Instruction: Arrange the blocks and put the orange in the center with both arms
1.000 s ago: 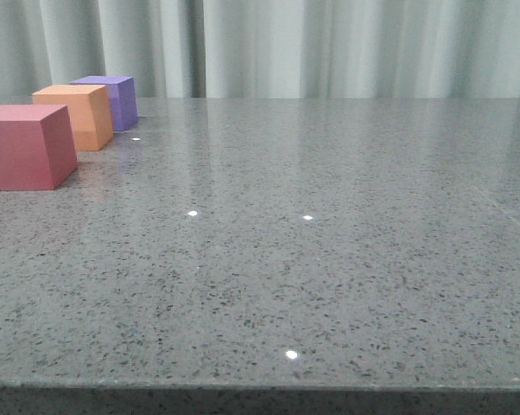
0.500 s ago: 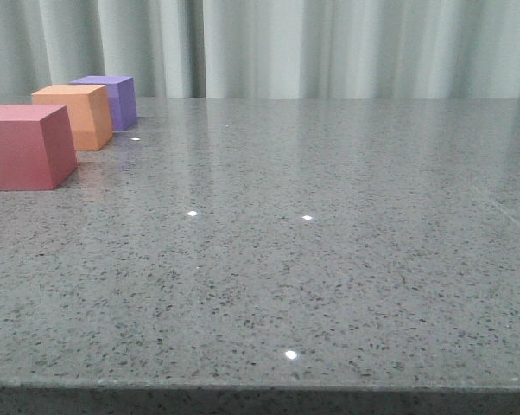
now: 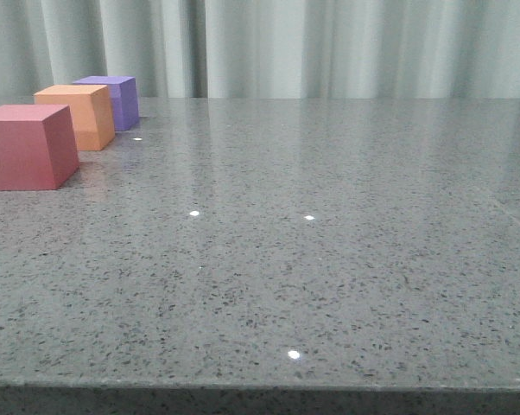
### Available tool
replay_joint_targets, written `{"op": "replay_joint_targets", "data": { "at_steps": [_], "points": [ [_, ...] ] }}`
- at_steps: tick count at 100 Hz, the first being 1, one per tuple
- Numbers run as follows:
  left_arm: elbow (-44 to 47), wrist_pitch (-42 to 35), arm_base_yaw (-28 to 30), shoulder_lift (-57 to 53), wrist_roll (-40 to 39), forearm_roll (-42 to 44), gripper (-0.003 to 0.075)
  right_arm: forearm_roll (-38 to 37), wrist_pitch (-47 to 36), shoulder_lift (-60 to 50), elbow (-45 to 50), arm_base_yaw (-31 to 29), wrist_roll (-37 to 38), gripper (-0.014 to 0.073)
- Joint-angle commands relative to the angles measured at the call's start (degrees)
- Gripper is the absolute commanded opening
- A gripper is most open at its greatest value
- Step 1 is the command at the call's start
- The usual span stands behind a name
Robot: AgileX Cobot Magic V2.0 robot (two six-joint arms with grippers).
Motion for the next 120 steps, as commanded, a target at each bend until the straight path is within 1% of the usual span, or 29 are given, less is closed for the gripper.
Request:
{"op": "replay_joint_targets", "data": {
  "at_steps": [1, 7, 30, 52, 76, 78, 81, 120],
  "points": [
    [2.37, -11.35, 1.52, -1.17, -0.11, 0.49, -0.002, -1.19, -4.62, -0.03, -1.37, -0.41, -0.57, -0.0069],
    [5.14, -13.39, 3.3, -3.0, -0.11, -0.28, -0.002, -1.19, -4.62, -0.03, -1.37, -0.41, -0.57, -0.0069],
    [13.54, -13.49, 9.17, -10.0, -0.11, -1.16, -0.002, -1.19, -4.62, -0.03, -1.37, -0.41, -0.57, -0.0069],
    [20.92, -14.55, 11.09, -17.47, -0.11, -1.28, -0.002, -1.19, -4.62, -0.03, -1.37, -0.41, -0.57, -0.0069],
    [27.25, -22.06, 11.44, -17.24, -0.11, -1.6, -0.002, -1.19, -4.61, 0.04, -1.37, -0.41, -0.57, -0.0069],
    [27.42, -22.86, 11.44, -17.24, -0.11, -1.6, -0.002, -1.19, -4.61, 0.04, -1.37, -0.41, -0.57, -0.0069],
    [27.42, -22.03, 11.44, -17.24, -0.11, -1.6, -0.002, -1.19, -4.61, 0.04, -1.37, -0.41, -0.57, -0.0069],
    [27.42, -22.4, 11.44, -17.24, -0.11, -1.6, -0.002, -1.19, -4.61, 0.04, -1.37, -0.41, -0.57, -0.0069]
  ]
}}
